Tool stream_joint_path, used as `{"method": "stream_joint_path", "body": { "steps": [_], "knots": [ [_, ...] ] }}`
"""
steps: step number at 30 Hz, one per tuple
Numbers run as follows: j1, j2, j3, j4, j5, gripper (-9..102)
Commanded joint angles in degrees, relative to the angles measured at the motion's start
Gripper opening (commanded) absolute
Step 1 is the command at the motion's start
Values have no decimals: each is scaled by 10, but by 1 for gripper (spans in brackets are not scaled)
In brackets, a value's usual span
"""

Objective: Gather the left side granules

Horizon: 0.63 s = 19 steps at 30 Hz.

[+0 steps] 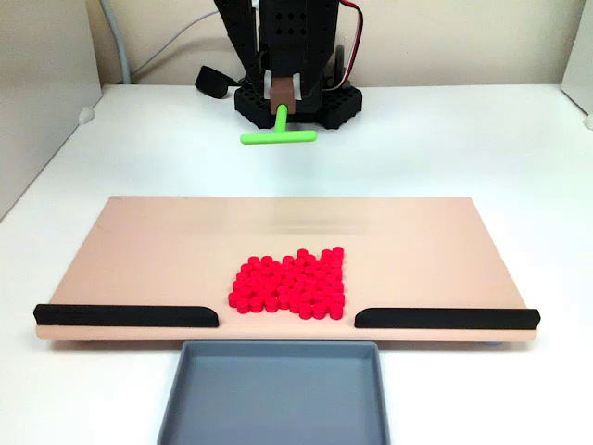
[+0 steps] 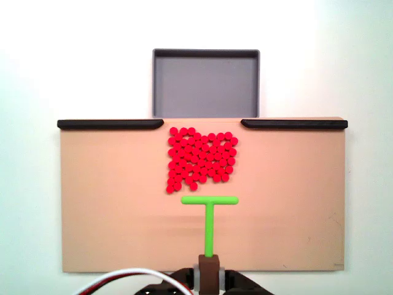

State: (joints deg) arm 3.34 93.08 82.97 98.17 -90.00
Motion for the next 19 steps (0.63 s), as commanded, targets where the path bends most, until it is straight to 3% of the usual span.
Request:
{"method": "stream_joint_path", "body": {
  "steps": [1,19],
  "knots": [
    [3,5,-13,3,1,0],
    [14,18,-13,2,-27,0]
  ]
}}
